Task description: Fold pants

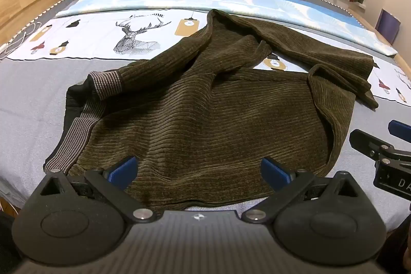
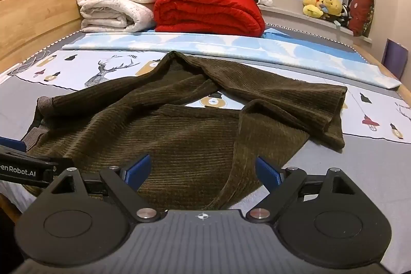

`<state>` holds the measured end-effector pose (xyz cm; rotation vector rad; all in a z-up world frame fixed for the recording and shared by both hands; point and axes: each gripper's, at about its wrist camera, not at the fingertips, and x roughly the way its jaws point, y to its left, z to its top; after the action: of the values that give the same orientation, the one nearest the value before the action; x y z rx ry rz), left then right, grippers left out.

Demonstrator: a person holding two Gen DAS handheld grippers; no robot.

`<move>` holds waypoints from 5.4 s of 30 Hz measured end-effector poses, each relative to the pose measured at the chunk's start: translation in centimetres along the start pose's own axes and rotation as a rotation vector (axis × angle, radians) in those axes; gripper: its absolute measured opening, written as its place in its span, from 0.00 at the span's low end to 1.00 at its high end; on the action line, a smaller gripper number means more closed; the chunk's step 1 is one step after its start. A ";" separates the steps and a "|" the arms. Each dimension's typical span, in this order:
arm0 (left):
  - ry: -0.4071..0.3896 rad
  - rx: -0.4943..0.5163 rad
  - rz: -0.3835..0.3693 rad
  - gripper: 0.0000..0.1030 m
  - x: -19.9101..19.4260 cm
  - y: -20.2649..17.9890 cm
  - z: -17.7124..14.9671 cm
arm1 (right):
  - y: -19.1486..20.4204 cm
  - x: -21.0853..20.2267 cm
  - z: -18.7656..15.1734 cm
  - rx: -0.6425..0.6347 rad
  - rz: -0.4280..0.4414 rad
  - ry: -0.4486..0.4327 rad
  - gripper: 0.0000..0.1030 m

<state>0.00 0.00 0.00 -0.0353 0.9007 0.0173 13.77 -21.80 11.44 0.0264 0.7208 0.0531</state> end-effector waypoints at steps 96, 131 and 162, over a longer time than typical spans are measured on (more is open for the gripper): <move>-0.010 0.064 0.409 0.41 20.6 18.6 24.4 | -22.7 14.8 4.4 0.022 -0.044 0.325 0.06; 0.392 -0.212 0.232 0.78 11.3 20.7 13.0 | -40.0 17.0 -1.5 0.929 -0.125 0.190 0.06; 0.438 0.063 0.036 0.38 9.8 19.4 10.2 | -49.0 4.3 -12.4 0.991 -0.443 0.345 0.07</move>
<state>13.53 19.79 -1.79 0.0378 1.3394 0.0153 10.76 -70.44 -2.77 0.8185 1.0229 -0.7440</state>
